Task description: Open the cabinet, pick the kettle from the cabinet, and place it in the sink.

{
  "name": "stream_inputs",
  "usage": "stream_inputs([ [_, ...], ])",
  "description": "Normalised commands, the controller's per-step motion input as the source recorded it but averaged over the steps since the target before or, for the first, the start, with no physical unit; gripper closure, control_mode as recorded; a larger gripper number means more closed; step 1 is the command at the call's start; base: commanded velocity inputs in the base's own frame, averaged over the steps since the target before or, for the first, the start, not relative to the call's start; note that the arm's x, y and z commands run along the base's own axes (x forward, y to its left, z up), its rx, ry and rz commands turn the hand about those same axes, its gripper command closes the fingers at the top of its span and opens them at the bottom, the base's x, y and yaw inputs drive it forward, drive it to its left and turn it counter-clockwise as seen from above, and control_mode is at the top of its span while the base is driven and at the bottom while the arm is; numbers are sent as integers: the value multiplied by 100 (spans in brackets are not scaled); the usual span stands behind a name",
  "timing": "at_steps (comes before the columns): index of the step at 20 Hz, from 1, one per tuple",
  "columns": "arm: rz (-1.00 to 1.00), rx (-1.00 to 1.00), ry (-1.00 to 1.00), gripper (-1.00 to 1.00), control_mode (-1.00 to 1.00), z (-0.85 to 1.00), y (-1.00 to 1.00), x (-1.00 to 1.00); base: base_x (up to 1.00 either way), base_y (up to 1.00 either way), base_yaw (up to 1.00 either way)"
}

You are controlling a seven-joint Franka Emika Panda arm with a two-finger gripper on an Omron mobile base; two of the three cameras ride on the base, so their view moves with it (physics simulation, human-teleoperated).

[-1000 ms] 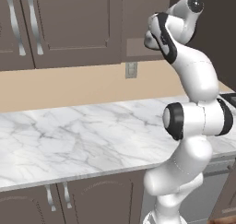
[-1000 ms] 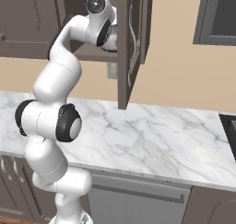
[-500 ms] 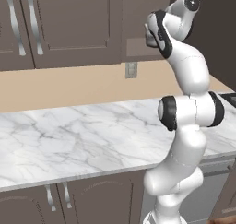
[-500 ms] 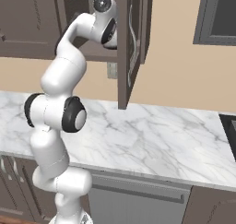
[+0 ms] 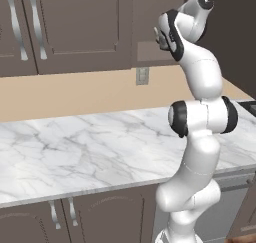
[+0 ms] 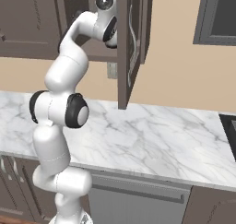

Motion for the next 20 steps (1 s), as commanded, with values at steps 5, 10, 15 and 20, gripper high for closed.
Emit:
stream_inputs([
  [5,0,0,3,100,-100,-11,10,5,0,0,0],
  [10,0,0,0,100,-100,-6,6,-2,0,0,0],
  [15,-4,0,-1,100,-100,-8,14,-16,0,0,0],
  [20,-9,0,-8,100,-100,-13,15,-29,0,0,0],
])
